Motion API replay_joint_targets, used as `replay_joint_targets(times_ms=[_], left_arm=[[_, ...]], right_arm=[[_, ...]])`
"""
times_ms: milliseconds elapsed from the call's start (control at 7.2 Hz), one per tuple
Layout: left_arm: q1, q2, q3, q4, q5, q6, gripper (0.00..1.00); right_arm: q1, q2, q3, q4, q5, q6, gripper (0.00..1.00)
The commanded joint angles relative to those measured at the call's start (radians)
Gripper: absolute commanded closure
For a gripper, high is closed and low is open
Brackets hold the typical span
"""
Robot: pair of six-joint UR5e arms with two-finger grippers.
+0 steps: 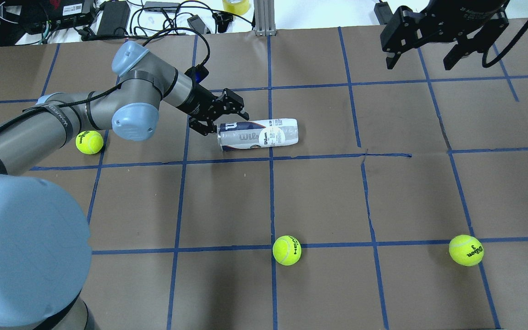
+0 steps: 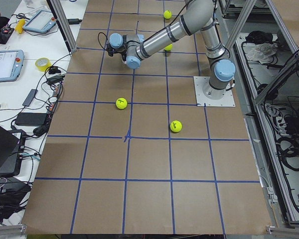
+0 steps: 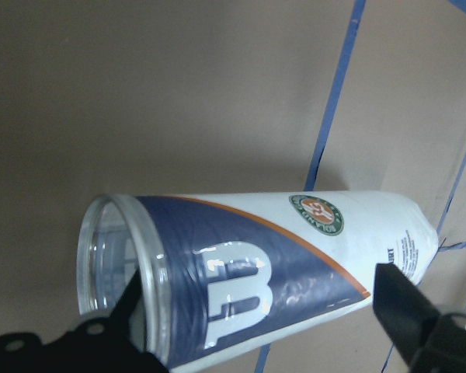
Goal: Lift up tennis ball bucket
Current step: 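Lower the left gripper and grasp the can's open end, then lift the can's open end with the left gripper, tilting it upright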
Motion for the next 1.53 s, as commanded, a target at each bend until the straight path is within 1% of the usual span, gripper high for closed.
replay_joint_targets(times_ms=[0, 139, 278, 417, 556, 694, 833, 972, 1111, 1250, 1389], left_arm=[[-0.005, 0.002, 0.01, 0.006, 0.004, -0.066, 1.0], [-0.003, 0.014, 0.017, 0.007, 0.008, -0.141, 1.0], [-0.008, 0.035, 0.051, 0.01, 0.105, -0.21, 1.0], [-0.008, 0.049, 0.121, -0.017, 0.14, -0.269, 1.0], [-0.008, 0.061, 0.198, -0.066, 0.143, -0.362, 1.0], [-0.008, 0.07, 0.287, -0.132, 0.205, -0.383, 1.0], [-0.008, 0.072, 0.369, -0.175, 0.309, -0.346, 1.0], [-0.008, 0.075, 0.404, -0.186, 0.362, -0.273, 1.0], [-0.029, 0.075, 0.407, -0.165, 0.449, -0.14, 1.0], [-0.085, 0.071, 0.403, -0.145, 0.618, -0.019, 1.0], [-0.139, 0.057, 0.396, -0.125, 0.663, 0.025, 1.0]], right_arm=[[0.0, -0.017, -0.004, 0.0, -0.033, 0.007, 0.0], [0.003, -0.037, 0.002, 0.015, -0.036, 0.007, 0.0], [0.004, -0.039, 0.001, 0.018, -0.056, 0.007, 0.0], [0.006, -0.043, 0.001, 0.02, -0.056, 0.007, 0.0], [0.006, -0.043, 0.001, 0.018, -0.055, 0.007, 0.0], [0.004, -0.04, 0.001, 0.018, -0.04, 0.006, 0.0], [0.006, -0.045, 0.001, 0.018, -0.039, 0.006, 0.0], [0.004, -0.043, 0.001, 0.017, -0.039, 0.006, 0.0], [0.004, -0.04, 0.001, 0.018, -0.039, 0.006, 0.0], [0.004, -0.04, 0.001, 0.018, -0.039, 0.006, 0.0], [0.004, -0.04, 0.001, 0.018, -0.039, 0.006, 0.0]])
